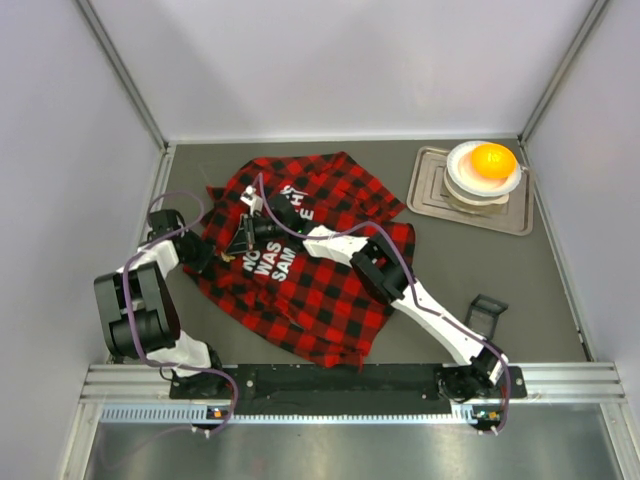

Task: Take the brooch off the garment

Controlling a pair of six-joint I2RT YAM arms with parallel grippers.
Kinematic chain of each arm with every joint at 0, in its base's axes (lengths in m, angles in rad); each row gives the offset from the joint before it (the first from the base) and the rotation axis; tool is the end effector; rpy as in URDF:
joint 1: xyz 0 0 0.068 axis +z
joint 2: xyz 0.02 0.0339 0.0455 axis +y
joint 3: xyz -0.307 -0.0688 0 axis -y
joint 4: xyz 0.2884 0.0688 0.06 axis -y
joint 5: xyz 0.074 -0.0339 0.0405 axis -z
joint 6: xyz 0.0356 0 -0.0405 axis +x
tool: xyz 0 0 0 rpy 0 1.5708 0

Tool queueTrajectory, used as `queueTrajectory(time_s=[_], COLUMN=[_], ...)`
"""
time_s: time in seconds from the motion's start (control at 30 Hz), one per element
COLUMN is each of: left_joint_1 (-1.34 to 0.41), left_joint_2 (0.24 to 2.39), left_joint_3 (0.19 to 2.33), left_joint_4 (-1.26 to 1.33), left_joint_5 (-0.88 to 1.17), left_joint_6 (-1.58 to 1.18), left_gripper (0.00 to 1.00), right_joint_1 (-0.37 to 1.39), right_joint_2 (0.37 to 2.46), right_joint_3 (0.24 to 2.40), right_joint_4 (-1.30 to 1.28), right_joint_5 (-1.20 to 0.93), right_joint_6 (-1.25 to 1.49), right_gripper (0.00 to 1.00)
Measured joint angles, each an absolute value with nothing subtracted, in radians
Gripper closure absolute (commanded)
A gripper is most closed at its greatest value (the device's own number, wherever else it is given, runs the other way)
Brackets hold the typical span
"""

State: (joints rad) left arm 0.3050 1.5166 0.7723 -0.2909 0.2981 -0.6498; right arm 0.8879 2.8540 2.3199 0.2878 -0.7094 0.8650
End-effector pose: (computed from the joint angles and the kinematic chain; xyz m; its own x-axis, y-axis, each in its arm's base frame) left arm 0.3001 0.0835 0.1759 -0.5659 -0.7845 -0.2535 -0.6110 0.6056 -0.5099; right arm 0.4181 0.5508 0.0808 -0.8512 -0.1313 -0.5082 -0.5233 0.1367 0.8411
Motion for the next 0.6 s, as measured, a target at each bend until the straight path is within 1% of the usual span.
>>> queueTrajectory(time_s=[0.27,0.47,0.6], left_joint_1=[0.305,0.305,0.305], left_joint_2=[1.535,1.535,1.534], left_joint_3=[0.789,0.825,0.83], left_joint_4=[-0.328,-0.36,-0.363], left_joint_5=[0.299,0.303,0.303], left_joint_6=[-0.623,-0.617,-0.617], left_gripper=[1.0,1.0,1.0], right_joint_1=[0.889,0.891,0.892], right_joint_2=[2.87,2.87,2.869], right_joint_3=[2.358,2.412,2.421], right_joint_4=[0.249,0.084,0.052], right_joint_5=[-0.708,-0.647,-0.636], right_joint_6=[0.857,0.865,0.869], right_gripper=[1.0,1.0,1.0])
